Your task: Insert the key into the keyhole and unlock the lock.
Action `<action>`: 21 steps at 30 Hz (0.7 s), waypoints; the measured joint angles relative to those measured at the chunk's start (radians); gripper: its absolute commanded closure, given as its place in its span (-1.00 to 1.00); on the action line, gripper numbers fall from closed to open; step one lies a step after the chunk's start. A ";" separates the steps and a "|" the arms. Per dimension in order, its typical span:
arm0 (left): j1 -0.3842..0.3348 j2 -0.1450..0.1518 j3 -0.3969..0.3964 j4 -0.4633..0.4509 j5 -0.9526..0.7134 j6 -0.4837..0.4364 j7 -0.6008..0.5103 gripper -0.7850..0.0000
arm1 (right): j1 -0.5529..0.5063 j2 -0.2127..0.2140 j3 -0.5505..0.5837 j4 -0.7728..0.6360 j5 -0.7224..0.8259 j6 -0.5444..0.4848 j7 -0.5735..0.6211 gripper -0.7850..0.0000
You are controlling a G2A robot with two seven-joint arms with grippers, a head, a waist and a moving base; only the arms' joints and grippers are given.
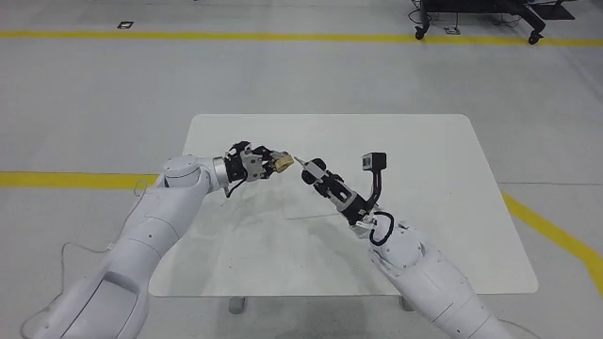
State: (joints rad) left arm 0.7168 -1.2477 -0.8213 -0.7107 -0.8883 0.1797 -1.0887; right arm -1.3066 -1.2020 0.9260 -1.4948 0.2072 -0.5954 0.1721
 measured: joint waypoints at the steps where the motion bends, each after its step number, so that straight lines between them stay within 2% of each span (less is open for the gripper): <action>1: 0.000 0.000 0.000 0.000 0.000 0.000 0.000 1.00 | 0.000 0.000 0.000 0.000 0.000 0.000 0.000 1.00; 5: 0.016 0.001 -0.006 -0.028 0.008 -0.003 0.033 1.00 | -0.005 -0.003 -0.012 0.005 0.011 0.042 0.006 1.00; 9: 0.036 0.007 -0.019 -0.067 0.034 0.016 0.081 1.00 | -0.009 -0.019 -0.049 -0.017 -0.048 0.246 -0.085 1.00; 15: 0.054 0.011 -0.032 -0.117 0.095 -0.006 0.179 1.00 | -0.056 -0.037 -0.073 -0.088 -0.121 0.422 -0.261 1.00; 18: 0.068 0.013 -0.042 -0.140 0.113 -0.015 0.214 1.00 | -0.071 -0.045 -0.083 -0.108 -0.133 0.470 -0.310 1.00; 21: 0.078 0.016 -0.051 -0.161 0.135 -0.023 0.238 1.00 | -0.072 -0.052 -0.086 -0.112 -0.105 0.486 -0.298 1.00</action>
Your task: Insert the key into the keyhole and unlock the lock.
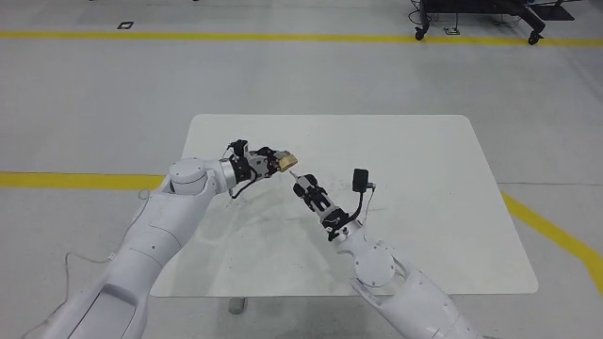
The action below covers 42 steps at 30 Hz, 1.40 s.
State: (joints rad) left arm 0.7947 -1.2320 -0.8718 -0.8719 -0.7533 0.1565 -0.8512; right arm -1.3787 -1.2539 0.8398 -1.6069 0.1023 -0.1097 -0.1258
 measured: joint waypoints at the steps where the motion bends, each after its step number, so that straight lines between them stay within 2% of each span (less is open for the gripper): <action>1: 0.003 0.001 -0.002 -0.006 0.008 -0.003 0.007 1.00 | 0.001 -0.002 0.001 0.002 0.006 0.004 0.000 1.00; 12: 0.024 0.003 -0.023 -0.052 0.070 -0.013 0.055 1.00 | 0.042 -0.037 -0.005 0.057 0.055 0.070 -0.042 1.00; 17: 0.032 0.002 -0.031 -0.064 0.091 -0.020 0.072 1.00 | 0.048 -0.045 -0.003 0.070 0.073 0.066 -0.010 1.00; 42: 0.060 -0.010 -0.053 -0.100 0.151 -0.028 0.103 1.00 | 0.040 -0.089 0.020 0.095 0.038 0.070 -0.085 1.00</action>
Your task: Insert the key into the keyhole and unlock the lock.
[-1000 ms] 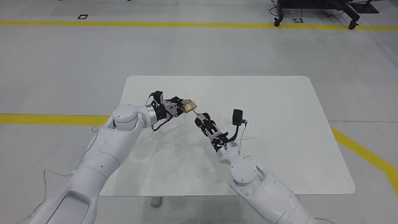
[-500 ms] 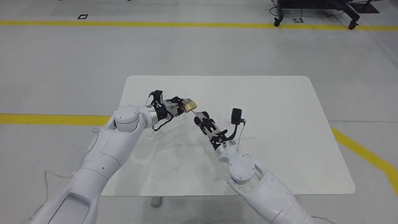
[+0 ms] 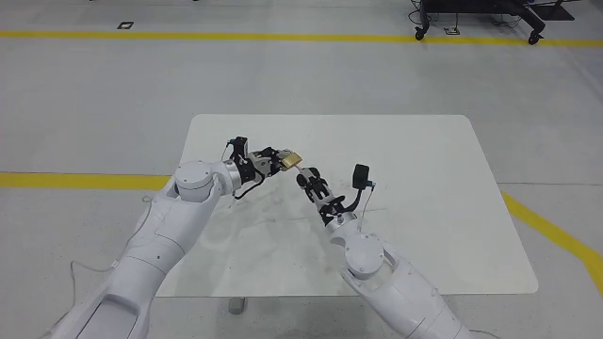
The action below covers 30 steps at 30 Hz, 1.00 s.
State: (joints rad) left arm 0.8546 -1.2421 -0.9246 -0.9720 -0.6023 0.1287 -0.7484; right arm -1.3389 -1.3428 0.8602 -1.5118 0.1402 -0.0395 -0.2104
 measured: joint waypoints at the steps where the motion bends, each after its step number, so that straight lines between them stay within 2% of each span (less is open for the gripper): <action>1: 0.001 -0.001 0.000 -0.002 0.002 0.000 0.002 1.00 | 0.001 -0.002 -0.002 0.002 -0.002 0.004 -0.003 1.00; 15: 0.024 -0.006 -0.007 -0.034 0.048 -0.014 0.028 1.00 | 0.028 -0.038 -0.023 0.032 -0.030 0.040 -0.051 1.00; 16: 0.025 -0.006 -0.007 -0.036 0.051 -0.014 0.028 1.00 | 0.031 -0.040 -0.024 0.034 -0.032 0.041 -0.054 0.83; 17: 0.026 -0.007 -0.008 -0.037 0.053 -0.014 0.028 1.00 | 0.034 -0.043 -0.024 0.036 -0.032 0.042 -0.056 -1.00; 30: 0.035 -0.004 -0.063 -0.029 0.014 -0.027 0.001 1.00 | 0.038 -0.049 -0.024 0.042 -0.024 0.034 -0.056 -1.00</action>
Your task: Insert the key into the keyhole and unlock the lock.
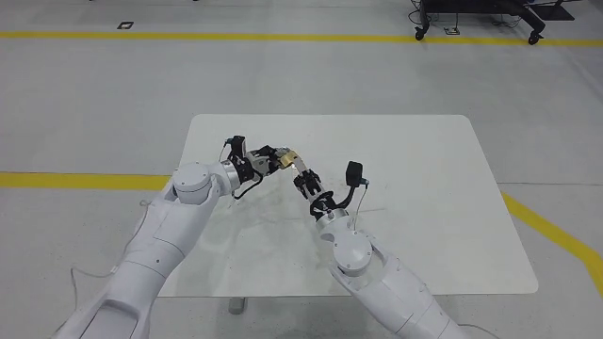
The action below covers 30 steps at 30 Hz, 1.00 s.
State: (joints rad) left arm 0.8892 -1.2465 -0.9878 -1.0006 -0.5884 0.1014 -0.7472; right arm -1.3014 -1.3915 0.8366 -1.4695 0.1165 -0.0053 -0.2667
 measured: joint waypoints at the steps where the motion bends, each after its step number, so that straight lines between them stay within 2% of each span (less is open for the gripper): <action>1: 0.002 0.000 -0.004 -0.001 -0.002 -0.009 0.000 1.00 | 0.000 0.000 0.000 0.000 0.000 0.000 0.000 -1.00; 2: 0.005 0.000 -0.008 -0.003 -0.004 -0.019 0.000 1.00 | -0.001 0.000 0.000 -0.001 0.001 -0.001 0.001 -1.00; 4: 0.012 0.000 -0.016 -0.010 -0.007 -0.050 0.003 1.00 | -0.016 0.001 0.014 -0.029 0.044 -0.040 0.044 -0.56; 5: 0.017 0.000 -0.020 -0.014 -0.009 -0.065 0.004 1.00 | -0.024 0.003 0.030 -0.040 0.092 -0.068 0.092 0.00; 7: 0.027 0.000 -0.031 -0.024 -0.016 -0.102 0.006 1.00 | -0.038 0.010 0.077 -0.047 0.239 -0.115 0.244 0.16; 9: 0.039 0.001 -0.043 -0.033 -0.023 -0.134 0.004 1.00 | -0.037 0.017 0.120 -0.032 0.369 -0.114 0.399 0.33; 11: 0.048 0.002 -0.052 -0.040 -0.028 -0.155 -0.002 1.00 | -0.032 0.020 0.145 -0.017 0.447 -0.103 0.498 0.42; 12: 0.053 0.002 -0.057 -0.045 -0.030 -0.166 -0.006 1.00 | -0.029 0.021 0.156 -0.008 0.489 -0.095 0.547 0.53; 17: 0.069 0.004 -0.071 -0.062 -0.027 -0.185 -0.018 1.00 | -0.005 0.020 0.180 0.033 0.598 -0.056 0.658 0.60; 18: 0.070 0.005 -0.072 -0.064 -0.025 -0.185 -0.021 1.00 | 0.001 0.019 0.183 0.043 0.614 -0.048 0.672 0.68; 23: 0.073 0.005 -0.076 -0.071 -0.014 -0.182 -0.030 1.00 | 0.021 0.015 0.193 0.078 0.659 -0.031 0.699 0.85; 30: 0.076 0.003 -0.082 -0.076 -0.003 -0.185 -0.039 1.00 | 0.041 0.009 0.194 0.115 0.699 -0.017 0.728 0.89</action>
State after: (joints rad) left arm 0.9656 -1.2431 -1.0702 -1.0764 -0.5919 -0.0839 -0.7862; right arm -1.2604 -1.3828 1.0310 -1.3541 0.8157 -0.0227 0.4612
